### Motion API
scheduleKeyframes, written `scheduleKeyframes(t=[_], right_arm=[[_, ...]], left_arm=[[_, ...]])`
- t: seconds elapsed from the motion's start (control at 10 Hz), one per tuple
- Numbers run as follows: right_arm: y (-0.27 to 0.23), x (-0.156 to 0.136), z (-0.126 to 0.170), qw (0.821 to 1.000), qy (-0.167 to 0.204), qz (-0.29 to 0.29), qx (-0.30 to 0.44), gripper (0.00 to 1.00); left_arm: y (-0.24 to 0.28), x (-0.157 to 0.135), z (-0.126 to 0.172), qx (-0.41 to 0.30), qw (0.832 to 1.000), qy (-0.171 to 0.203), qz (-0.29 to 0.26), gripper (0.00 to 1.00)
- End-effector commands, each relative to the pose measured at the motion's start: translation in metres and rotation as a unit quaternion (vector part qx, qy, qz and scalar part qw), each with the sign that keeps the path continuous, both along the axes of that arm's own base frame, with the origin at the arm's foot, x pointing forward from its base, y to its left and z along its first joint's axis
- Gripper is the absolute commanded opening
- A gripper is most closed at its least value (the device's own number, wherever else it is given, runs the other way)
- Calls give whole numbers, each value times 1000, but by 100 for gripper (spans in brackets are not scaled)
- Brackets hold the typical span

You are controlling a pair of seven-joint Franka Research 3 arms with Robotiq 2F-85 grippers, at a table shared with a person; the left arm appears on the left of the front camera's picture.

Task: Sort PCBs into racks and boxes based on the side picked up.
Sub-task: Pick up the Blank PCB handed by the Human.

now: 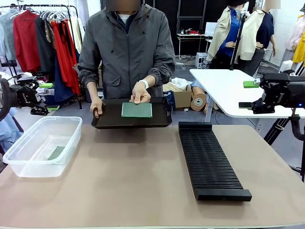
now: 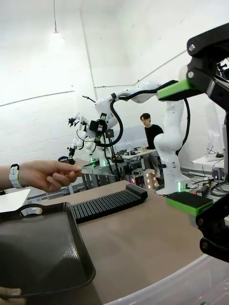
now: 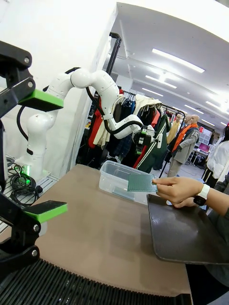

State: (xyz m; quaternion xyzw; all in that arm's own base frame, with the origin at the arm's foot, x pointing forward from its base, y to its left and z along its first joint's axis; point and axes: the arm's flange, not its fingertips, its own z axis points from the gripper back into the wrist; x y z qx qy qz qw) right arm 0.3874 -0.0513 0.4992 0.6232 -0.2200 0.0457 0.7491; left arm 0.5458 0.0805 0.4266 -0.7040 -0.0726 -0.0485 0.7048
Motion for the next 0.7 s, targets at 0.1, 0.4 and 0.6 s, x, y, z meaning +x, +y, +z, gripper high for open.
scheduleKeyframes(t=[0.1,0.4,0.6], right_arm=[[0,0,0,1000,0,0,0,100],[12,7,-12,1000,-14,-9,-1,100],[21,14,-18,1000,-19,-5,-4,100]], left_arm=[[0,-3,5,7,1000,0,0,100],[0,-3,5,7,1000,0,0,100],[0,-3,5,7,1000,0,0,100]])
